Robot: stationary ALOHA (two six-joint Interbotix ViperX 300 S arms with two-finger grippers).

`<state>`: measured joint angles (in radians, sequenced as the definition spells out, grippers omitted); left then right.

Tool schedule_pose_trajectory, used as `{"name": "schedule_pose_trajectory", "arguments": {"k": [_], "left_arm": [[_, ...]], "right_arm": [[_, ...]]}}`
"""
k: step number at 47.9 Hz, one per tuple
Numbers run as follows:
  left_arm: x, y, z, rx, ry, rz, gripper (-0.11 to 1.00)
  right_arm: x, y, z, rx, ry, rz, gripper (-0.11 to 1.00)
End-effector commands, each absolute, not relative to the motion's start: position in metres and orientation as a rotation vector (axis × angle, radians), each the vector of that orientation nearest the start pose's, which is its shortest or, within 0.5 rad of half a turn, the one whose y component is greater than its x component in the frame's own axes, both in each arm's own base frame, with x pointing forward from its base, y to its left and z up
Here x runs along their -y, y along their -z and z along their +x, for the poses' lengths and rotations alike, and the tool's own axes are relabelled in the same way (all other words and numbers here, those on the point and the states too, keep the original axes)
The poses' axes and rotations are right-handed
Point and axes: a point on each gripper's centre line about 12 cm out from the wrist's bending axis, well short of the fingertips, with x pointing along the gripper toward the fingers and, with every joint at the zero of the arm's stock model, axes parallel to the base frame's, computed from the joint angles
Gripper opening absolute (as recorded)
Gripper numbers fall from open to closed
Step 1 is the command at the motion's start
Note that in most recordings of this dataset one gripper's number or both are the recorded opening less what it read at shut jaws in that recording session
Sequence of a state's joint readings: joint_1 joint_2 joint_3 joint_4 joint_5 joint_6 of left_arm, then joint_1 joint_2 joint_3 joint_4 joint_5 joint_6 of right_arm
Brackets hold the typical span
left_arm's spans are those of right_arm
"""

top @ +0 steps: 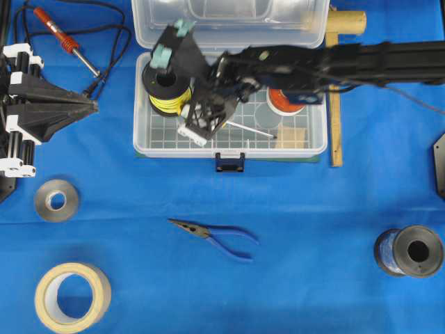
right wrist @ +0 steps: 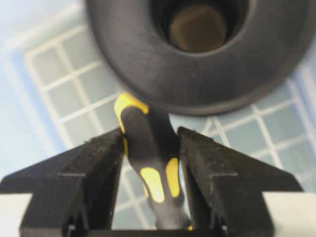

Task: Pick the screwdriver from the toolbox among several items.
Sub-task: 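Lift the screwdriver and carry it out of the toolbox toward the front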

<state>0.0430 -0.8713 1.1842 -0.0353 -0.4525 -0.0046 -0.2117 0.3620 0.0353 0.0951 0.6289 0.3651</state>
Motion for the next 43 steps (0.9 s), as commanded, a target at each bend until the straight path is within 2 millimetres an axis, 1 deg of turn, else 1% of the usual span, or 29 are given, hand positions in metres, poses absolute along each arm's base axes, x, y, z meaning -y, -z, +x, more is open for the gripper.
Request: {"name": "schedule_pose_trajectory", "arguments": {"k": [1, 4, 5, 10, 14, 18, 24, 29, 36, 43], "left_arm": [[-0.012, -0.295, 0.212, 0.154, -0.061, -0.037, 0.0], [-0.013, -0.295, 0.212, 0.154, -0.064, -0.036, 0.0], [-0.013, -0.295, 0.212, 0.154, -0.065, -0.036, 0.0], [-0.014, -0.294, 0.212, 0.153, -0.07, -0.036, 0.0], [-0.014, -0.294, 0.213, 0.15, -0.07, -0.036, 0.0], [-0.014, -0.293, 0.213, 0.148, -0.07, -0.036, 0.0], [-0.014, -0.294, 0.212, 0.15, -0.071, -0.036, 0.0], [-0.014, -0.295, 0.212, 0.156, -0.071, -0.036, 0.0], [-0.014, -0.295, 0.212, 0.155, -0.071, -0.037, 0.0], [-0.014, -0.294, 0.211, 0.155, -0.071, -0.047, 0.0]], "right_arm": [[0.096, -0.228, 0.481, -0.881, 0.347, 0.524, 0.36], [0.093, -0.25, 0.474, -0.861, 0.338, 0.521, 0.36], [0.091, -0.26, 0.471, -0.852, 0.334, 0.521, 0.36], [0.08, -0.288, 0.46, -0.841, 0.314, 0.518, 0.36], [0.065, -0.305, 0.452, -0.857, 0.296, 0.52, 0.36], [0.049, -0.309, 0.448, -0.892, 0.279, 0.524, 0.36], [0.025, -0.301, 0.452, -0.934, 0.261, 0.528, 0.36], [0.004, -0.285, 0.461, -0.954, 0.256, 0.524, 0.36], [-0.017, -0.253, 0.473, -1.008, 0.272, 0.539, 0.36], [-0.031, -0.227, 0.482, -1.035, 0.282, 0.539, 0.36]]}}
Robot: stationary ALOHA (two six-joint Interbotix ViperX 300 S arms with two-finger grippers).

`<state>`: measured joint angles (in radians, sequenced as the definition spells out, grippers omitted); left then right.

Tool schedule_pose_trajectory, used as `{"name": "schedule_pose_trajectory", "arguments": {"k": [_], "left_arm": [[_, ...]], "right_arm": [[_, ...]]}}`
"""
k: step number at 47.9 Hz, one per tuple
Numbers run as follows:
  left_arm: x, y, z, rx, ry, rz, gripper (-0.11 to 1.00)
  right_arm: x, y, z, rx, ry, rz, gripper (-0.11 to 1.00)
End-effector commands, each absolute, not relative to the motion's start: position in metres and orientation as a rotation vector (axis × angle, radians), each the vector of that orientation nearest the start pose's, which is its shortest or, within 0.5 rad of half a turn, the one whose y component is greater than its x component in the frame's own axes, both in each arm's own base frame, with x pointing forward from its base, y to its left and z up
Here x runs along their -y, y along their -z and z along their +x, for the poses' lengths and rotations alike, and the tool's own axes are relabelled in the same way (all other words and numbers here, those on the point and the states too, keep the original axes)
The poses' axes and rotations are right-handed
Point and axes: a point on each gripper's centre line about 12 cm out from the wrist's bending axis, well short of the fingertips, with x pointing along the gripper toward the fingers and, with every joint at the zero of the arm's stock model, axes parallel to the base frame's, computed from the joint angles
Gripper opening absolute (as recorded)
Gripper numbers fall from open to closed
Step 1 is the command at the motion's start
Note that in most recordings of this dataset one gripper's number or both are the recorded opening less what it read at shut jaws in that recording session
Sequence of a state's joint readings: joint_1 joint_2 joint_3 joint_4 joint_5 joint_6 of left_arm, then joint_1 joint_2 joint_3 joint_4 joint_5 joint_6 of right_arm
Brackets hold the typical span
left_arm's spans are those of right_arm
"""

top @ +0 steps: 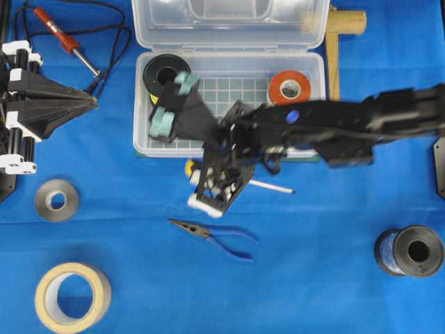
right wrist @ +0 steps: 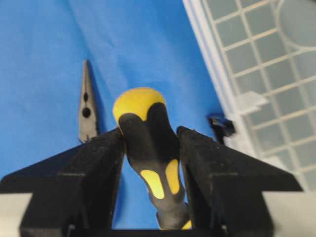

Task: Pick the screwdriver from the toolbox among several items.
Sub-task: 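Lift the screwdriver and carry it out of the toolbox toward the front, then lower the screwdriver onto the table and open the right gripper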

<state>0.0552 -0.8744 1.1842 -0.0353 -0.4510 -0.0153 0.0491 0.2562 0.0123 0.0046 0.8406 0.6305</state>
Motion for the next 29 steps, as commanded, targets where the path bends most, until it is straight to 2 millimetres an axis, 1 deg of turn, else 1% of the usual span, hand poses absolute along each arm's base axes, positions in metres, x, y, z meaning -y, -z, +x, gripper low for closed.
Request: {"name": "schedule_pose_trajectory", "arguments": {"k": [1, 6, 9, 16, 20, 29], "left_arm": [[-0.014, -0.294, 0.212, 0.153, -0.071, -0.047, 0.0], [-0.014, -0.293, 0.211, 0.153, -0.071, -0.047, 0.0], [-0.015, -0.293, 0.212, 0.152, -0.072, -0.047, 0.0], [-0.015, -0.293, 0.211, 0.154, -0.075, -0.046, 0.0], [-0.016, -0.293, 0.211, 0.151, -0.08, -0.046, 0.0], [-0.017, -0.293, 0.211, 0.152, -0.084, -0.046, 0.0]], "right_arm": [[-0.033, -0.223, 0.483, -1.035, 0.281, 0.54, 0.36], [-0.043, -0.207, 0.492, -1.023, 0.261, 0.537, 0.36], [-0.047, -0.192, 0.497, -1.031, 0.257, 0.536, 0.36], [-0.05, -0.163, 0.502, -1.075, 0.269, 0.53, 0.36], [-0.05, -0.152, 0.503, -1.092, 0.275, 0.527, 0.36], [-0.05, -0.135, 0.504, -1.123, 0.285, 0.52, 0.36]]}}
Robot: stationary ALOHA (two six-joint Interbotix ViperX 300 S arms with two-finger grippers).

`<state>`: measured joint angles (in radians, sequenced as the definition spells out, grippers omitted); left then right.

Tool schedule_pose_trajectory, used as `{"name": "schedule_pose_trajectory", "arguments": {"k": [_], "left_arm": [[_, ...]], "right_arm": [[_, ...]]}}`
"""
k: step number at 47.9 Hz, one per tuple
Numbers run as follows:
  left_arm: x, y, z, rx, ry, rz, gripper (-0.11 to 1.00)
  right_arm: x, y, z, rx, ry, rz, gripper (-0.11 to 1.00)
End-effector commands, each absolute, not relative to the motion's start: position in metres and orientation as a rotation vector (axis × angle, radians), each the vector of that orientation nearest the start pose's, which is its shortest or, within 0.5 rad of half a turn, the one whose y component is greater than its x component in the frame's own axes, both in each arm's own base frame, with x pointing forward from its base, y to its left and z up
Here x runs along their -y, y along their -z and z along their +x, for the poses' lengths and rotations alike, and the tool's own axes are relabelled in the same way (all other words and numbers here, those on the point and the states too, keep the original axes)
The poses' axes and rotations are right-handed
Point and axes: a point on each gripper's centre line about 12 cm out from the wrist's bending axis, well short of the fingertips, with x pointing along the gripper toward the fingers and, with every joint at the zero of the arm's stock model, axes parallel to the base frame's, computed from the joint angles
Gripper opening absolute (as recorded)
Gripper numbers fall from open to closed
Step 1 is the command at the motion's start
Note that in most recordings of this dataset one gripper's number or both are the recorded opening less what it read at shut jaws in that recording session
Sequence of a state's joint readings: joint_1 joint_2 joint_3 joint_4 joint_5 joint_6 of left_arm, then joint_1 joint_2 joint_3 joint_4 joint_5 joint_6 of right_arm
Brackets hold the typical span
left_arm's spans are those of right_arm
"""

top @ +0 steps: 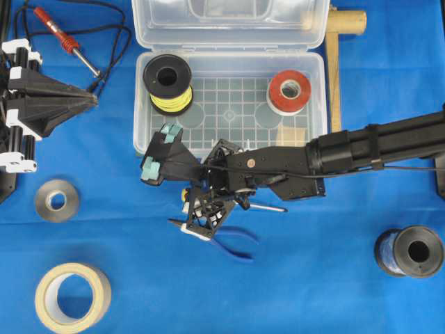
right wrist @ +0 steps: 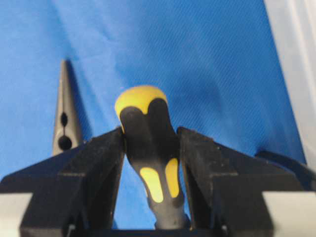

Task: Pick the screwdriver from the toolbox among several items.
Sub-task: 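Lower the screwdriver onto the table and open the right gripper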

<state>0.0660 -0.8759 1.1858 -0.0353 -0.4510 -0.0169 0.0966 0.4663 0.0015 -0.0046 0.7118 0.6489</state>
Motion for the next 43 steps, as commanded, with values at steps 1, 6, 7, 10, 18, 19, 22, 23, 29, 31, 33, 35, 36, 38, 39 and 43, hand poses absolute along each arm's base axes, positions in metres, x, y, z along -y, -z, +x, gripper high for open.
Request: {"name": "schedule_pose_trajectory", "arguments": {"k": [1, 6, 7, 10, 18, 19, 22, 23, 29, 31, 33, 35, 36, 38, 39, 43], "left_arm": [[-0.017, -0.293, 0.211, 0.152, -0.084, -0.046, 0.0], [-0.018, -0.293, 0.211, 0.152, -0.089, -0.045, 0.0], [-0.018, -0.292, 0.211, 0.151, -0.091, -0.045, 0.0], [-0.019, -0.292, 0.21, 0.151, -0.095, -0.045, 0.0], [-0.021, -0.292, 0.21, 0.148, -0.101, -0.045, 0.0], [-0.021, -0.292, 0.21, 0.148, -0.101, -0.045, 0.0], [-0.021, -0.291, 0.21, 0.145, -0.101, -0.045, 0.0], [-0.021, -0.292, 0.21, 0.145, -0.101, -0.045, 0.0], [-0.021, -0.291, 0.21, 0.142, -0.101, -0.046, 0.0], [-0.021, -0.29, 0.21, 0.14, -0.101, -0.046, 0.0], [-0.021, -0.29, 0.21, 0.139, -0.101, -0.047, 0.0], [-0.021, -0.291, 0.21, 0.142, -0.101, -0.048, 0.0], [-0.021, -0.29, 0.21, 0.139, -0.101, -0.048, 0.0], [-0.021, -0.289, 0.21, 0.137, -0.101, -0.048, 0.0], [-0.021, -0.289, 0.21, 0.136, -0.101, -0.048, 0.0], [-0.02, -0.287, 0.209, 0.128, -0.098, -0.05, 0.0]], "right_arm": [[-0.05, -0.134, 0.504, -1.121, 0.285, 0.523, 0.36], [-0.051, -0.131, 0.506, -1.117, 0.284, 0.524, 0.36], [-0.051, -0.131, 0.506, -1.114, 0.283, 0.525, 0.36], [-0.051, -0.134, 0.507, -1.107, 0.28, 0.526, 0.37], [-0.05, -0.166, 0.507, -1.067, 0.265, 0.509, 0.66], [-0.048, -0.173, 0.506, -1.055, 0.264, 0.503, 0.71], [-0.045, -0.201, 0.501, -1.009, 0.26, 0.47, 0.8], [-0.044, -0.209, 0.498, -0.996, 0.26, 0.463, 0.78], [-0.036, -0.257, 0.483, -0.927, 0.264, 0.402, 0.72], [-0.033, -0.271, 0.476, -0.908, 0.272, 0.378, 0.72], [-0.031, -0.283, 0.469, -0.896, 0.279, 0.354, 0.73], [-0.028, -0.293, 0.46, -0.884, 0.289, 0.331, 0.73], [-0.026, -0.299, 0.456, -0.874, 0.292, 0.322, 0.73], [-0.023, -0.306, 0.447, -0.862, 0.298, 0.303, 0.73], [-0.022, -0.308, 0.442, -0.857, 0.3, 0.295, 0.73], [-0.017, -0.317, 0.42, -0.825, 0.304, 0.259, 0.73]]}}
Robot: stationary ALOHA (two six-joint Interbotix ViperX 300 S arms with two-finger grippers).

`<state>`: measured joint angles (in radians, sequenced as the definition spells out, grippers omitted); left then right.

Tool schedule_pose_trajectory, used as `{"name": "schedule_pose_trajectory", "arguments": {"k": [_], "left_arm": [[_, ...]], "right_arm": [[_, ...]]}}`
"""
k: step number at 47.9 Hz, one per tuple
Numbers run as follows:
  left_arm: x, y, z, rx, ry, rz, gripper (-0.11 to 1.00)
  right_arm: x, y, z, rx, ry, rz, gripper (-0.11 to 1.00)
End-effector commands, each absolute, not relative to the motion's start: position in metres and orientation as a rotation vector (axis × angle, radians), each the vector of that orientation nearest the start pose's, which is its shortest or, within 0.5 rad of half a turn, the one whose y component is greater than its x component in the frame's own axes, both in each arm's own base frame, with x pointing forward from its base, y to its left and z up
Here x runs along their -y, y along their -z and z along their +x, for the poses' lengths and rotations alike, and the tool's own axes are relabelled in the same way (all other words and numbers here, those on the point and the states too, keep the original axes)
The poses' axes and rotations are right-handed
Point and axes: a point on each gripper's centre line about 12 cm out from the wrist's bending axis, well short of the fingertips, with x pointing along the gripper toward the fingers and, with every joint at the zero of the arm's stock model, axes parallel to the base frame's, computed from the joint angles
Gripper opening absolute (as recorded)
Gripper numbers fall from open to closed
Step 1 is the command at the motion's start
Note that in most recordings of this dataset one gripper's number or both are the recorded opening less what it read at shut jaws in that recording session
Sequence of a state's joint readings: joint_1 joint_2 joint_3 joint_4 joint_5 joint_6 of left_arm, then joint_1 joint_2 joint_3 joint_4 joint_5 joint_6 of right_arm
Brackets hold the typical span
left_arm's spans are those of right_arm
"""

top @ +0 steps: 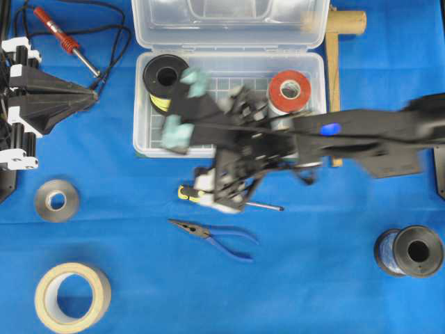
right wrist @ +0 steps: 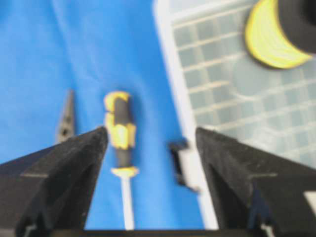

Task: Pick the screwdriver from the toolbox among several items.
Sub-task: 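Lower the screwdriver onto the table and open the right gripper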

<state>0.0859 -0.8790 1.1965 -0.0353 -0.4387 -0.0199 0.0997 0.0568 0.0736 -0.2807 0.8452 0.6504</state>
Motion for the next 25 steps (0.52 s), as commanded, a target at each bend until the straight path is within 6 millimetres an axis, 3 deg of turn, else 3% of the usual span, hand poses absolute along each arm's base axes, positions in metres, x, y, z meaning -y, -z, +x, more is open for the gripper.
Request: {"name": "schedule_pose_trajectory", "arguments": {"k": [1, 16, 25], "left_arm": [[-0.02, -0.287, 0.21, 0.127, -0.096, -0.052, 0.0], [-0.017, -0.284, 0.208, 0.114, -0.087, -0.058, 0.0], [-0.014, -0.281, 0.209, 0.103, -0.072, -0.059, 0.0]], "right_arm": [[-0.015, -0.319, 0.415, -0.816, 0.304, 0.253, 0.73], [-0.006, -0.327, 0.323, -0.581, 0.198, 0.204, 0.72], [0.001, -0.318, 0.264, -0.434, 0.146, 0.195, 0.72]]}}
